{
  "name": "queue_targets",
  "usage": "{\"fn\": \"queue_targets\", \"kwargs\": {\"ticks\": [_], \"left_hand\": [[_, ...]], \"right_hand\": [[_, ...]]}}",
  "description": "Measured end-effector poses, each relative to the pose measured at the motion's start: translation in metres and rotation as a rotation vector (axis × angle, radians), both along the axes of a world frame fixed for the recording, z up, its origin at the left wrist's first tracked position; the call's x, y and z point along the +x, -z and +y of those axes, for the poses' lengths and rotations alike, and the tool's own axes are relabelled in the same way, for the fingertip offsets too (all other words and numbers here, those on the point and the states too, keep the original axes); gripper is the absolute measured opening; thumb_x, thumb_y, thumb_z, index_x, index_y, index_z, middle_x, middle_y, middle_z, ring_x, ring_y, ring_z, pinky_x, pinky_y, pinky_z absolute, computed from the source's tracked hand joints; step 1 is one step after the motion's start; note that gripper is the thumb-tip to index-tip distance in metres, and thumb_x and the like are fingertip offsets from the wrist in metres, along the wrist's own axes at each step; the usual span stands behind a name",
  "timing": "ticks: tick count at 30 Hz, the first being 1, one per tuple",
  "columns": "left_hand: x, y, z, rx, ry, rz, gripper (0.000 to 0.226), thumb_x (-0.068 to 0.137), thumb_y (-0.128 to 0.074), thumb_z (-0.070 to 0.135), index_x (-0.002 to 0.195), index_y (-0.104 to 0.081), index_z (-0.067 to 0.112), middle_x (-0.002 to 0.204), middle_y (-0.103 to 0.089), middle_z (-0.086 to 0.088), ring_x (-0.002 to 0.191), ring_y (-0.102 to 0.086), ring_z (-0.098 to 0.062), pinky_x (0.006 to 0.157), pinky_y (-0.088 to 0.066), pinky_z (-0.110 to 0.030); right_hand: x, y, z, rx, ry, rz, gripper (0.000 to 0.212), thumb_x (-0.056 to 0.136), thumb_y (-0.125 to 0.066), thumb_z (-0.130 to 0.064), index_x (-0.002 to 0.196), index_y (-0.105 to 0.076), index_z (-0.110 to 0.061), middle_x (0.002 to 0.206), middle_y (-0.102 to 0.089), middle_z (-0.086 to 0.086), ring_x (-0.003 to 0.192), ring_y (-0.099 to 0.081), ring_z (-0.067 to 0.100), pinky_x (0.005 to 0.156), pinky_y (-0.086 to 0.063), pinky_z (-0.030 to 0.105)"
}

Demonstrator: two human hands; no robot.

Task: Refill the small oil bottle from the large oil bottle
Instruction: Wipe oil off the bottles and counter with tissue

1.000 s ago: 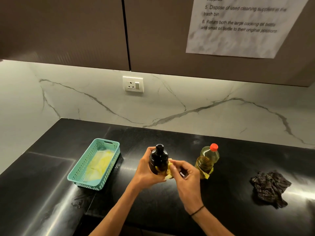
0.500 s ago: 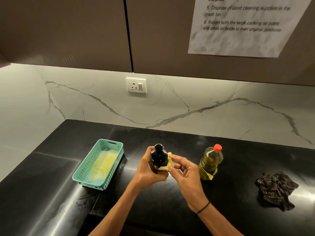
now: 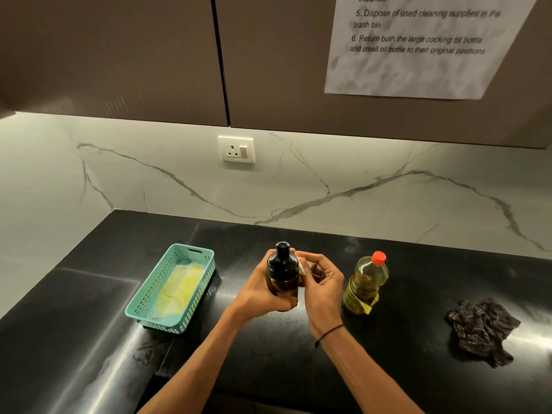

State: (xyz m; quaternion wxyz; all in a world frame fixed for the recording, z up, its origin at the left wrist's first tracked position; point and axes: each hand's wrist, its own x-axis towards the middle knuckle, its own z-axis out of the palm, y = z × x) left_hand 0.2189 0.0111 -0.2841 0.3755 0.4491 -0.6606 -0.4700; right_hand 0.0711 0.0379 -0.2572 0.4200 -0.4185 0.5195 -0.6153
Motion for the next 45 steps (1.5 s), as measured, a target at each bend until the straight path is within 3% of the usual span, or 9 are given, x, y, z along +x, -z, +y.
{"fn": "queue_targets", "kwargs": {"ticks": [8,13,17,22,29,32,36,39,45], "left_hand": [[0.006,-0.003,0.003,0.047,0.112,0.017,0.112,0.071,-0.086,-0.002,0.160,-0.026,0.033,0.140,-0.061,-0.006,0.126,-0.067,-0.034,0.103,-0.060,-0.049],[0.006,-0.011,0.003,0.053,0.158,0.105,0.112,0.073,-0.083,-0.006,0.161,-0.026,0.035,0.168,-0.038,0.007,0.143,-0.056,-0.028,0.107,-0.057,-0.054],[0.003,-0.015,0.003,0.037,0.134,0.157,0.095,0.078,-0.087,0.007,0.159,-0.040,0.022,0.158,-0.053,0.002,0.148,-0.052,-0.028,0.111,-0.054,-0.054],[-0.001,-0.019,0.006,-0.002,-0.050,0.188,0.061,0.070,-0.091,0.029,0.126,-0.067,0.038,0.133,-0.067,0.002,0.125,-0.066,-0.017,0.098,-0.060,-0.035],[-0.019,-0.025,0.010,-0.023,-0.194,0.128,0.047,0.059,-0.087,0.046,0.104,-0.072,0.045,0.095,-0.073,0.013,0.088,-0.071,0.000,0.074,-0.060,-0.016],[-0.024,-0.025,0.012,-0.034,-0.218,0.170,0.063,0.056,-0.088,0.049,0.110,-0.068,0.025,0.103,-0.070,-0.005,0.091,-0.071,-0.009,0.078,-0.062,-0.023],[-0.032,-0.029,0.015,-0.051,-0.256,0.211,0.057,0.053,-0.086,0.046,0.107,-0.069,0.038,0.102,-0.072,0.006,0.093,-0.070,-0.010,0.078,-0.058,-0.017],[-0.033,-0.033,0.014,-0.044,-0.321,0.175,0.072,0.048,-0.084,0.054,0.111,-0.061,0.029,0.106,-0.064,0.001,0.097,-0.066,-0.015,0.083,-0.057,-0.019],[-0.025,-0.034,0.014,-0.088,-0.318,0.206,0.060,0.062,-0.087,0.042,0.108,-0.071,0.007,0.097,-0.073,-0.014,0.091,-0.072,-0.034,0.082,-0.064,-0.048]], "right_hand": [[-0.012,0.000,-0.009,0.098,-0.184,0.005,0.008,0.094,-0.071,-0.011,0.092,-0.076,-0.017,0.084,-0.076,0.004,0.087,-0.074,0.016,0.071,-0.059,0.019],[-0.016,0.011,-0.003,0.196,-0.232,0.009,0.009,0.097,-0.067,-0.011,0.090,-0.074,-0.010,0.078,-0.069,0.015,0.071,-0.064,0.018,0.065,-0.056,0.020],[-0.014,0.021,0.008,0.286,-0.255,-0.020,0.014,0.100,-0.063,-0.013,0.096,-0.072,-0.003,0.088,-0.071,0.024,0.082,-0.066,0.035,0.076,-0.058,0.042],[-0.006,0.026,0.025,0.385,-0.153,-0.297,0.013,0.097,-0.066,-0.011,0.100,-0.073,-0.001,0.091,-0.075,0.016,0.084,-0.067,0.027,0.076,-0.058,0.034],[-0.001,0.016,0.028,0.311,-0.018,-0.621,0.008,0.092,-0.068,-0.004,0.095,-0.074,-0.001,0.096,-0.076,0.017,0.092,-0.073,0.029,0.078,-0.059,0.037],[0.003,0.013,0.025,0.336,-0.041,-0.774,0.013,0.097,-0.063,-0.006,0.098,-0.074,-0.001,0.103,-0.073,0.020,0.096,-0.071,0.029,0.077,-0.060,0.035],[0.012,0.003,0.025,0.357,-0.159,-1.023,0.021,0.090,-0.061,-0.006,0.103,-0.075,0.003,0.102,-0.072,0.023,0.077,-0.073,0.022,0.053,-0.058,0.023],[0.020,0.008,0.034,0.388,-0.198,-1.109,0.032,0.088,-0.058,-0.004,0.116,-0.069,0.007,0.103,-0.071,0.024,0.069,-0.073,0.020,0.046,-0.055,0.020],[0.005,0.014,0.036,0.385,-0.071,-1.109,0.026,0.087,-0.061,-0.006,0.110,-0.070,0.004,0.110,-0.071,0.026,0.087,-0.072,0.027,0.070,-0.066,0.032]]}}
